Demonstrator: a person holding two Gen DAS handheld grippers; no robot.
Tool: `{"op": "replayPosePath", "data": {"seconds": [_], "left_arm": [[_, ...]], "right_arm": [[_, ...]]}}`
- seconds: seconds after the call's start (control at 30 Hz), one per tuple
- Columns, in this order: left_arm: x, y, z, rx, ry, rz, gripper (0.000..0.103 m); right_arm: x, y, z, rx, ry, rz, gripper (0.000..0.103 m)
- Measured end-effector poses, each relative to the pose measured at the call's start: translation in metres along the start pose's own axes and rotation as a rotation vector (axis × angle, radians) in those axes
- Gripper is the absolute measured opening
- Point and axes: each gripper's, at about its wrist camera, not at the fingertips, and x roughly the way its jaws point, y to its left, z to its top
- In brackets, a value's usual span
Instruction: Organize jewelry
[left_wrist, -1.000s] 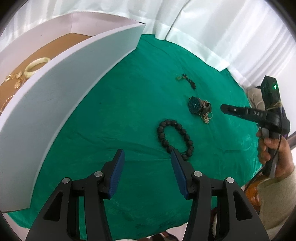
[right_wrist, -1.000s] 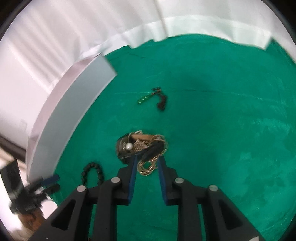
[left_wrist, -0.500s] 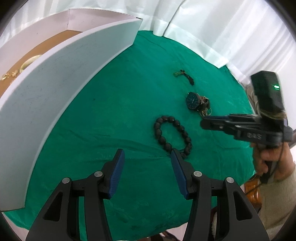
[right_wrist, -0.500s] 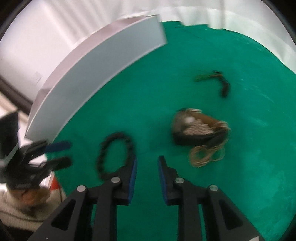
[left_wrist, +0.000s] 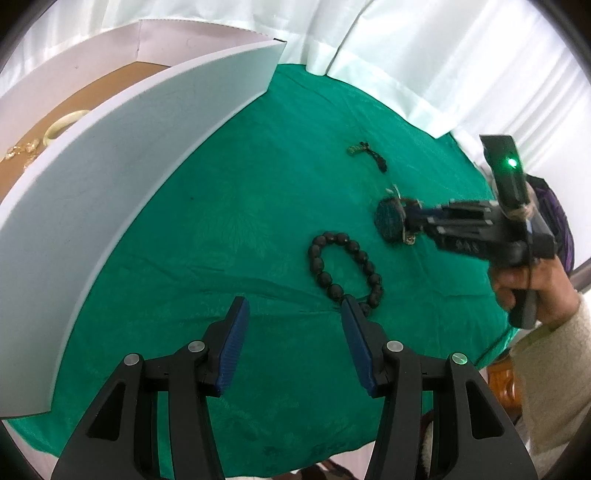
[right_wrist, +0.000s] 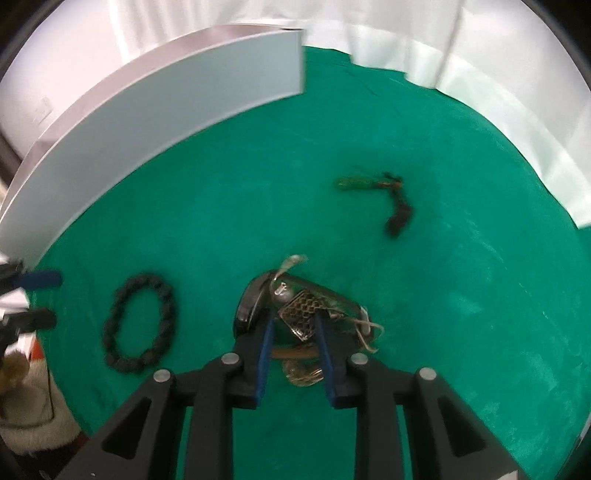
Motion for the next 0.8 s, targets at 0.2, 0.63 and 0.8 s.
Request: {"op": "replayPosePath", "data": {"seconds": [0.2, 0.63, 0.8], "left_arm": [[0.006, 0.0, 0.003, -0.013, 0.007, -0.006, 0.054], [0.002, -0.002, -0.001, -0.008, 0.006, -0.003, 0.054], [0.001, 0.005, -0.002, -0.019, 0.002, 0.006, 0.054]], "right_arm": [[-0.006, 0.018, -0.004, -0.053, -0.006, -0.038, 0.028], [0.0, 0.013, 0.005, -0.091, -0.028, -0.058, 0.027], [-0.052, 0.008, -0.018, -0.009, -0.158, 0.078, 0.051]]}}
